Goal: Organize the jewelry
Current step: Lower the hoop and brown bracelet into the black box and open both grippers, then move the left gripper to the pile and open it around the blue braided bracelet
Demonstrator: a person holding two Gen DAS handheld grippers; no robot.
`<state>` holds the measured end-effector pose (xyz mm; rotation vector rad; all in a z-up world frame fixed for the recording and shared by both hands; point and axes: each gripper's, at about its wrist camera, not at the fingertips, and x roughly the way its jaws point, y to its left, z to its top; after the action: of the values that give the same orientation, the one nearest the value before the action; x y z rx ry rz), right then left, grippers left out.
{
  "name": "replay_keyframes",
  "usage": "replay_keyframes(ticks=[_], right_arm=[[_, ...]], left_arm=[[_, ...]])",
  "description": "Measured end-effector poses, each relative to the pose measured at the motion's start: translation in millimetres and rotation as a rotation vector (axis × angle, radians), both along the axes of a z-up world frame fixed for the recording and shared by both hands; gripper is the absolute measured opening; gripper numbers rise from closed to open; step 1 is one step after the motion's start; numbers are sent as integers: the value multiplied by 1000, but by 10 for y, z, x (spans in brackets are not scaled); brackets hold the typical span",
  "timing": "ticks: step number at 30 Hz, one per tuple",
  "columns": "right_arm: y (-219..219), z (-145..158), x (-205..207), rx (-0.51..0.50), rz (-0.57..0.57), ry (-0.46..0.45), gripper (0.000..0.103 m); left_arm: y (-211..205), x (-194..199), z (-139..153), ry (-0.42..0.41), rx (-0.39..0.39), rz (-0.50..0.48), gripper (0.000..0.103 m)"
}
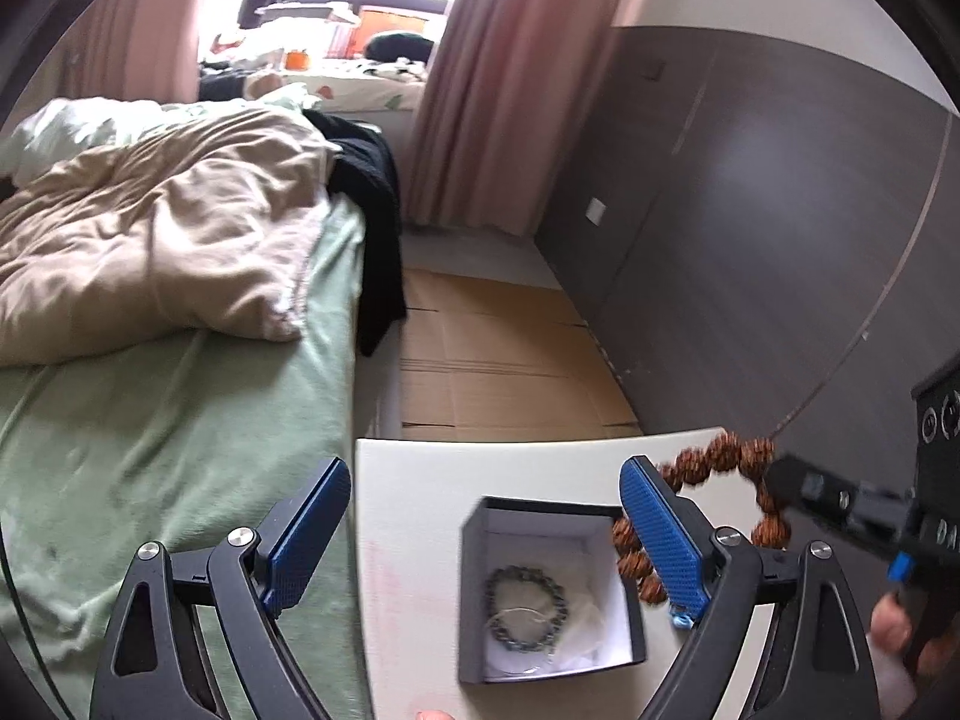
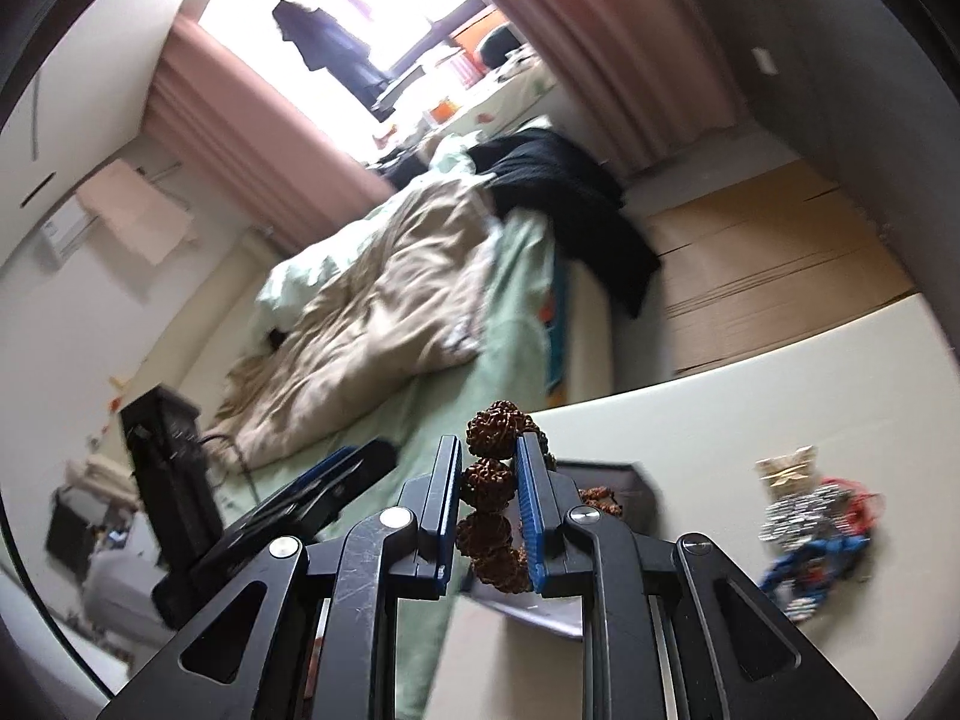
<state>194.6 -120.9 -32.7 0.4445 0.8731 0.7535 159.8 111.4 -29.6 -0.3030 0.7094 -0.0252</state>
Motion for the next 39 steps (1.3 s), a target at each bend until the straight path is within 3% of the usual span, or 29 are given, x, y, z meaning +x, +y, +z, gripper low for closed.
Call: replay_keyframes(ticks=[1, 2, 3, 6, 8, 12, 13, 14, 15, 21, 39], right_arm=[[31, -25, 7, -21, 2, 6, 21], [106, -78, 31, -74, 13, 22, 29], [146, -131, 64, -115, 22, 44, 45], [22, -227, 119, -169, -25, 79, 65], [-122, -259, 170, -167, -42, 114, 75], [-496, -266, 232, -178, -118, 159, 80], [-587, -253, 235, -189, -139, 161, 85], [-669, -239, 228, -197, -151, 159, 99], [-736, -223, 224, -204, -160, 156, 103], [-1044, -158, 187, -260, -187, 138, 103], [-1624, -241, 131, -350, -165, 105, 103]], left_arm=[[34, -4, -9, 1, -8, 12, 91], [53, 0, -15, 2, -14, 20, 91], [68, 4, -27, 7, -15, 29, 91], [29, -8, -32, 9, 8, 20, 91], [-21, -13, -19, 2, 19, 6, 91], [-162, 12, -29, 11, 8, -28, 92], [-200, 23, -41, 17, 0, -38, 92], [-237, 29, -47, 22, -1, -46, 92], [-289, 33, -52, 27, 4, -57, 93], [-646, 39, -60, 35, 4, -142, 103], [-1682, -108, -243, 46, 99, -392, 102]])
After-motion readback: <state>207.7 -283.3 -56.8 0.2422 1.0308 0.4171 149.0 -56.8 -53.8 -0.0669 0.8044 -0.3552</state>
